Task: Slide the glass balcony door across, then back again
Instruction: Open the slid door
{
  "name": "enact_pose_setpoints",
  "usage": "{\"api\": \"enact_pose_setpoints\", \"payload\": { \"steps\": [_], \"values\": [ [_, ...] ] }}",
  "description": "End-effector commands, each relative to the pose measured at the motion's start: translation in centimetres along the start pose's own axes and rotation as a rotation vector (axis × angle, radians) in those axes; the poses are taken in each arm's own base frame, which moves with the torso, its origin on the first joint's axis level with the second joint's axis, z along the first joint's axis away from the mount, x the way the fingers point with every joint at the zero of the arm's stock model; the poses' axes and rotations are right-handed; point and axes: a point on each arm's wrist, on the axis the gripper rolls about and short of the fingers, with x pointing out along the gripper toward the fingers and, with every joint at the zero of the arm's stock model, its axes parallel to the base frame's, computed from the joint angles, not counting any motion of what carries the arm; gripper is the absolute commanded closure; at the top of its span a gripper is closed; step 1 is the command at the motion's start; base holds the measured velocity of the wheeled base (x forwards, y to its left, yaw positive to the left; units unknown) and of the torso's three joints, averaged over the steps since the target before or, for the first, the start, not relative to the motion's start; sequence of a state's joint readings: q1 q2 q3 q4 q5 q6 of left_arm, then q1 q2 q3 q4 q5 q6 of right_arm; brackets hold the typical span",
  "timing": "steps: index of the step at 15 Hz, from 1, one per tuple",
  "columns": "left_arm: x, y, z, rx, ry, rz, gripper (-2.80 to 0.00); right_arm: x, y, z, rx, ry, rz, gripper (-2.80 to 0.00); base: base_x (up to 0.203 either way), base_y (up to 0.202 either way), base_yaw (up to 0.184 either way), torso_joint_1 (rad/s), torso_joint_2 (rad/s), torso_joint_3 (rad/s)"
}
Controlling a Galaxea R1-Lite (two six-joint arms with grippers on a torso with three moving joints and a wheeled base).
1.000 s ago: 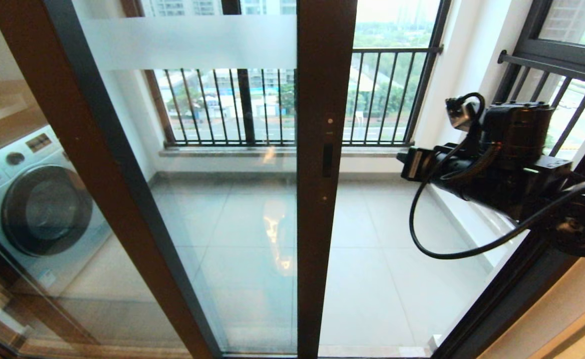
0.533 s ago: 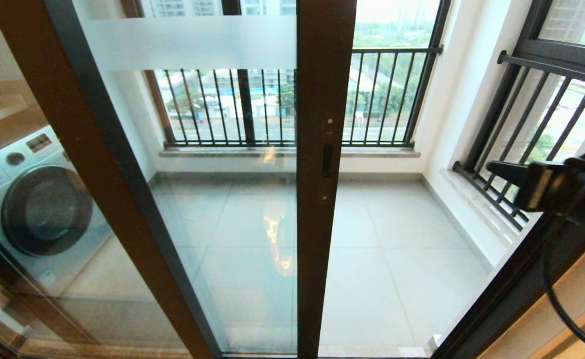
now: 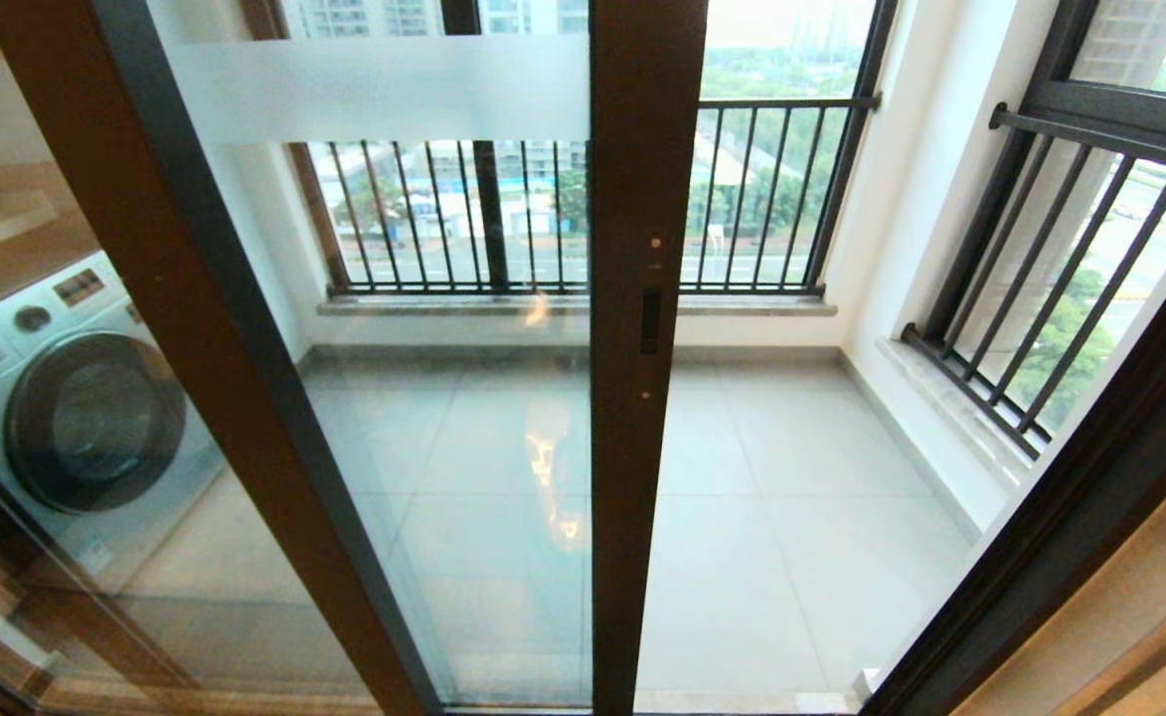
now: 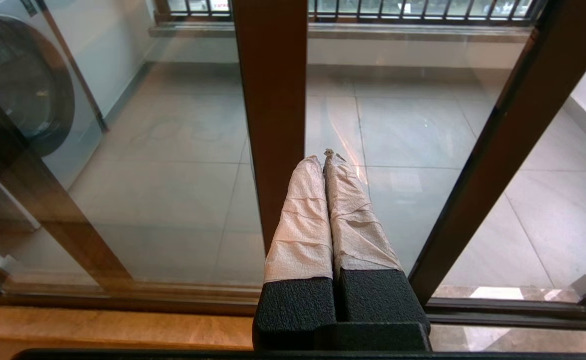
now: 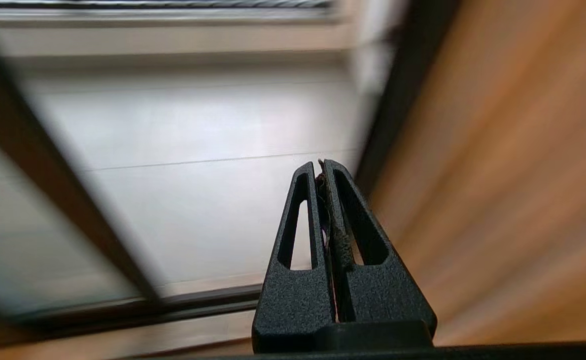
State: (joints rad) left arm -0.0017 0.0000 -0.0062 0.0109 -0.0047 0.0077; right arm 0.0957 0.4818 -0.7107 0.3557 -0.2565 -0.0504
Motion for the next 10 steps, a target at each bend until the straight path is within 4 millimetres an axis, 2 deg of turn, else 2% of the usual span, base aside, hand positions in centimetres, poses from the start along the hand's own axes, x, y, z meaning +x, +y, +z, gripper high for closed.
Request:
{"api": "enact_pose_setpoints", "payload": {
  "steps": [1,4,6,7,10],
  "values": [
    [0.0,0.0,0.0,0.0,0.0,0.0,0.0,-5.0,-0.7,-2.1,-0.04,-0.148,-0.108,0.0,0.0,0.0,0.0,0.0,0.0,0.0],
    [0.0,0.0,0.0,0.0,0.0,0.0,0.0,-7.7,-0.9,-3.8,-0.089,-0.236,-0.148,0.0,0.0,0.0,0.0,0.0,0.0,0.0],
    [0.0,0.0,0.0,0.0,-0.001,0.0,0.0,-9.1,-0.9,-5.7,-0.098,-0.314,-0.126,0.0,0.0,0.0,0.0,0.0,0.0,0.0],
    [0.0,0.0,0.0,0.0,0.0,0.0,0.0,-9.1,-0.9,-6.4,-0.095,-0.323,-0.105,0.0,0.0,0.0,0.0,0.0,0.0,0.0],
    [0.0,0.0,0.0,0.0,0.0,0.0,0.0,-6.1,0.1,-8.9,-0.128,-0.198,0.039,0.0,0.0,0.0,0.0,0.0,0.0,0.0]
  ]
}}
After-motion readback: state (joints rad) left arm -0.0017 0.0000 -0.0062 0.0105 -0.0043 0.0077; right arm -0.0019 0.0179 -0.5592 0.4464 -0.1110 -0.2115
